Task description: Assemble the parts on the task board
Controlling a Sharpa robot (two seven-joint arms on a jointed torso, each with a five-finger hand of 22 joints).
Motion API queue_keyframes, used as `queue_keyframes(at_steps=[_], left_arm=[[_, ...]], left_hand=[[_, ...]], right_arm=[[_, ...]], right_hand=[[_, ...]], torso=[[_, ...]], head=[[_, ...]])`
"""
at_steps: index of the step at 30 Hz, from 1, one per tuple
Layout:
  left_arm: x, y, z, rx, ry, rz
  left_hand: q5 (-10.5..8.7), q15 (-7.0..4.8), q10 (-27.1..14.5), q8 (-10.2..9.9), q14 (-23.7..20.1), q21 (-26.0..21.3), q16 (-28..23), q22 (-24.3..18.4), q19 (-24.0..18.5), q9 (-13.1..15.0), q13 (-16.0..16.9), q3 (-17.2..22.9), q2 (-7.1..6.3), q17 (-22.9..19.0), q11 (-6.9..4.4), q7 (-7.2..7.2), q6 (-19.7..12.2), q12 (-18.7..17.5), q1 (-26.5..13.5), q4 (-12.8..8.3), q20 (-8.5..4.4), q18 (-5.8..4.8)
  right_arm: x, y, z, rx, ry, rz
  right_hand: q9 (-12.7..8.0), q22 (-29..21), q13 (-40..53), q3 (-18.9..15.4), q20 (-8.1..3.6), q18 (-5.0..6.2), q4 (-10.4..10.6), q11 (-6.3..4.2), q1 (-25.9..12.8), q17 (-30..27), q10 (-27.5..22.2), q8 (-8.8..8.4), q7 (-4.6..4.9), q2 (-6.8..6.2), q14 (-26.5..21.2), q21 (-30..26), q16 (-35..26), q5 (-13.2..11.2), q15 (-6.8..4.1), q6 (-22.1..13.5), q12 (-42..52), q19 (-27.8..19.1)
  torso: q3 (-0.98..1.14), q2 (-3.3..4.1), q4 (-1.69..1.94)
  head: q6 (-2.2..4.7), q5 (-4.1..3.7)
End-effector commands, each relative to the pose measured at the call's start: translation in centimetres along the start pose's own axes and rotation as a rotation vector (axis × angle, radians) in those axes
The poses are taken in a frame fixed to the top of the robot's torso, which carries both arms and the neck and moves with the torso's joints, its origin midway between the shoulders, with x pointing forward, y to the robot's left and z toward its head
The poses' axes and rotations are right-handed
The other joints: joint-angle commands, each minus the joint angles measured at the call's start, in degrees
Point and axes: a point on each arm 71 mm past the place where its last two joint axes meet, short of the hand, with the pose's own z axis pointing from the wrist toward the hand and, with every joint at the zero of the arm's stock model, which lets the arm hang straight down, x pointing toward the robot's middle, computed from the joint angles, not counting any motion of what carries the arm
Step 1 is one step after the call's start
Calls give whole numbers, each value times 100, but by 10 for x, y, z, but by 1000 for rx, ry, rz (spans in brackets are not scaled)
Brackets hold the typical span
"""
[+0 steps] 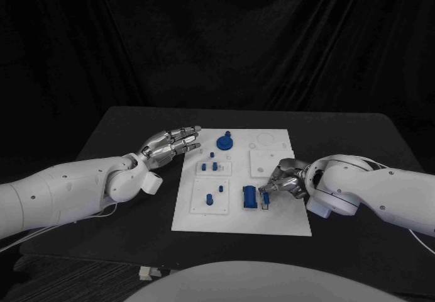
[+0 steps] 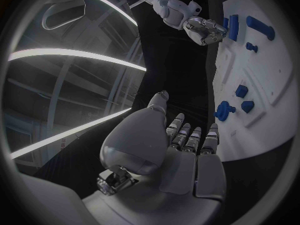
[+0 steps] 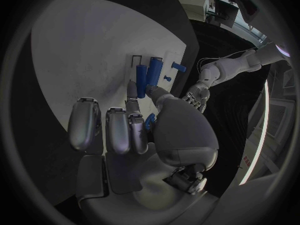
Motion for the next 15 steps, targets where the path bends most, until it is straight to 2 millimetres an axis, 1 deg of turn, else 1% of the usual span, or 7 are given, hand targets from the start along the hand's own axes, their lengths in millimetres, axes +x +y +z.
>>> queue_keyframes(at_steps=[1, 7, 15], left_arm=[[2, -1, 0, 14, 9, -14], [2, 0, 1, 14, 10, -15], [2, 0, 1, 13, 12, -16]], left_hand=[[35, 2, 27, 34, 29, 28, 28, 10, 22, 3, 7, 27, 40, 7, 10, 33, 7, 33, 12, 7, -4, 93], [39, 0, 26, 34, 28, 27, 28, 6, 21, 3, 6, 34, 42, 6, 13, 35, 6, 37, 16, 3, -3, 93], [39, 0, 26, 34, 28, 27, 28, 6, 21, 3, 6, 34, 42, 6, 13, 35, 6, 37, 16, 3, -3, 93]], right_arm=[[4, -4, 2, 39, 28, 14], [7, -6, 3, 58, 36, 6], [9, -7, 1, 57, 26, 6]], right_hand=[[-11, 990, 1509, 533, 36, 32, -487, -7, -108, -14, 592, 39, -24, 2, 250, -27, -30, -20, 2, -30, 36, 89], [-21, 986, 1509, 477, 32, 34, -443, -11, -177, -20, 592, 45, -29, 7, 249, -40, -32, 24, -2, -28, 36, 85], [-12, 984, 1509, 456, 28, 36, -438, -22, -188, -29, 592, 70, -47, 9, 248, -49, -36, 27, -7, 3, 36, 83]], torso=[[-1, 0, 2], [1, -4, -3], [1, -6, -4]], head=[[-1, -2], [-1, 2], [-1, 17]])
